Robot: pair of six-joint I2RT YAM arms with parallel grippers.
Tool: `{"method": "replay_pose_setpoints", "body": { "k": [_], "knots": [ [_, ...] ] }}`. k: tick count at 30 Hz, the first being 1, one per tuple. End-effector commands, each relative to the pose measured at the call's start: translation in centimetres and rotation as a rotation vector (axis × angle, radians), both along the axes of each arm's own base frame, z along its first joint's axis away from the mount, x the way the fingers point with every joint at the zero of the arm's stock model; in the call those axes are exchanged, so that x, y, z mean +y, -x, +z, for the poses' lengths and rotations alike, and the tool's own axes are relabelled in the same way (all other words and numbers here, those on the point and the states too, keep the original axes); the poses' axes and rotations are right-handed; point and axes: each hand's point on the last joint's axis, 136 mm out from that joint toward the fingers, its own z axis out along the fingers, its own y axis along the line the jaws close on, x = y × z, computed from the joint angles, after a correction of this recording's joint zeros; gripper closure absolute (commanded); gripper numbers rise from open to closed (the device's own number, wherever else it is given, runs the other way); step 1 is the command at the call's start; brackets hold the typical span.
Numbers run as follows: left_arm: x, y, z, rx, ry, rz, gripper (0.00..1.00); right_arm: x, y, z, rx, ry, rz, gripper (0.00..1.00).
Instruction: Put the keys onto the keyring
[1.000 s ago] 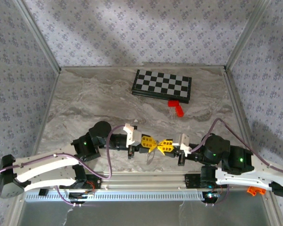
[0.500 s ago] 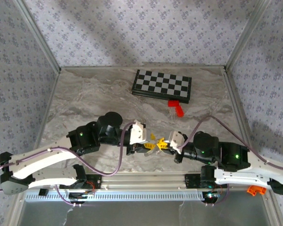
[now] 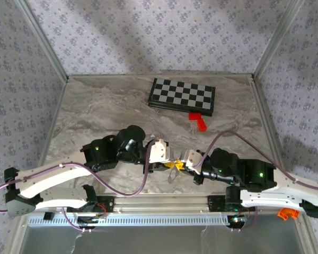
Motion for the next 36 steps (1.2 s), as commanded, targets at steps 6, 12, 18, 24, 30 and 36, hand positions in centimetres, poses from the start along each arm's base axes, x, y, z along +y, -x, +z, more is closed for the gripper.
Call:
{"method": "replay_pose_setpoints", "body": {
  "k": [6, 12, 18, 24, 30, 36],
  "knots": [
    [-0.5, 0.4, 0.2, -0.032, -0.012, -0.026, 0.73, 0.5, 0.5, 2.3, -0.009, -0.089, 0.032, 1.00],
    [-0.4, 0.2, -0.1, -0.044, -0.028, -0.019, 0.70, 0.4, 0.4, 2.3, -0.010, -0.090, 0.029, 1.00],
    [-0.4, 0.3, -0.3, -0.053, -0.036, -0.021, 0.71, 0.5, 0.5, 2.2, -0.009, -0.087, 0.035, 1.00],
    [-0.5, 0.6, -0.4, -0.055, -0.037, -0.032, 0.84, 0.6, 0.5, 2.3, -0.010, -0.086, 0.037, 1.00],
    [-0.4, 0.7, 0.1, -0.053, -0.013, -0.029, 1.00, 0.6, 0.5, 2.4, -0.010, -0.087, 0.036, 1.00],
    [0.0, 1.1, 2.0, -0.050, 0.098, -0.025, 1.00, 0.6, 0.5, 2.4, -0.006, -0.096, 0.031, 0.95]
  ]
}}
